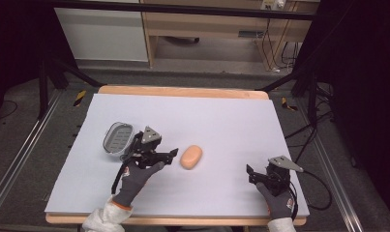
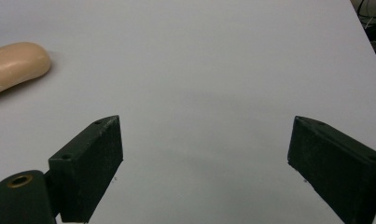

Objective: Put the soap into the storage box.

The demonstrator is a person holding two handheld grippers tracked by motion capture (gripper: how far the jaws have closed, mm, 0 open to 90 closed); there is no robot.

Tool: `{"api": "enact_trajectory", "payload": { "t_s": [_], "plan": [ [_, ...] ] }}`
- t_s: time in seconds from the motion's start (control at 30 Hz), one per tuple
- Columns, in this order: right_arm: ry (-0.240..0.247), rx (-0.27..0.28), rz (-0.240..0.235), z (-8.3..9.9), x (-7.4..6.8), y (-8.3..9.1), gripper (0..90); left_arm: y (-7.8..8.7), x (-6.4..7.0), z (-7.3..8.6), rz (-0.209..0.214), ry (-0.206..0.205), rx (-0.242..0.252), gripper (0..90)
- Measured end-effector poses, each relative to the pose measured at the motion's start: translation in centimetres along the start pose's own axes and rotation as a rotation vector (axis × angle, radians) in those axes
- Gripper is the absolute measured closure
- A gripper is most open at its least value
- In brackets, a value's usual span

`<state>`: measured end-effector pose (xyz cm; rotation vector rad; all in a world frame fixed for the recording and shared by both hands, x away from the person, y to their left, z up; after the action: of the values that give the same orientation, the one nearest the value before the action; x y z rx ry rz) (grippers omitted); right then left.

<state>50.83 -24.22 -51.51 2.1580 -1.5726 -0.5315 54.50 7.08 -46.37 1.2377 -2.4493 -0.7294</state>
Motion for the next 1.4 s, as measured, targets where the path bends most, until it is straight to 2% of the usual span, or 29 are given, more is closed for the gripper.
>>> {"api": "enact_trajectory", "payload": {
  "t_s": [0.2, 0.43, 0.77, 1.4],
  "plan": [
    [-0.003, -0.002, 0.003, 0.0, 0.0, 0.0, 10.0, -1.2, 0.9, 0.0, 0.012, -0.011, -0.019, 23.8],
    [-0.011, -0.011, -0.002, 0.1, -0.1, -0.1, 10.0, -2.0, 1.8, -0.5, 0.025, -0.015, -0.015, 23.7],
    [-0.007, -0.015, 0.001, 0.2, -0.2, -0.2, 9.7, -3.8, 3.0, -0.2, 0.032, -0.039, -0.052, 23.3],
    [-0.008, -0.026, 0.0, 0.3, -0.3, -0.2, 8.9, -5.9, 4.0, 0.7, 0.022, -0.056, -0.1, 21.6]
  ]
}}
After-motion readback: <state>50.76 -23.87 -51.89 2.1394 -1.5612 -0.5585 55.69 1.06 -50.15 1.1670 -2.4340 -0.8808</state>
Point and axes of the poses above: each handheld gripper's, and its own axes: y roughly backward along the jaws, z roughly out of its underside, x roughly to its right, the point moved 10 cm from there along -y, roughly forward along the jaws, and after that the axes turned 3 degrees about -z, right-handed, at the moved point
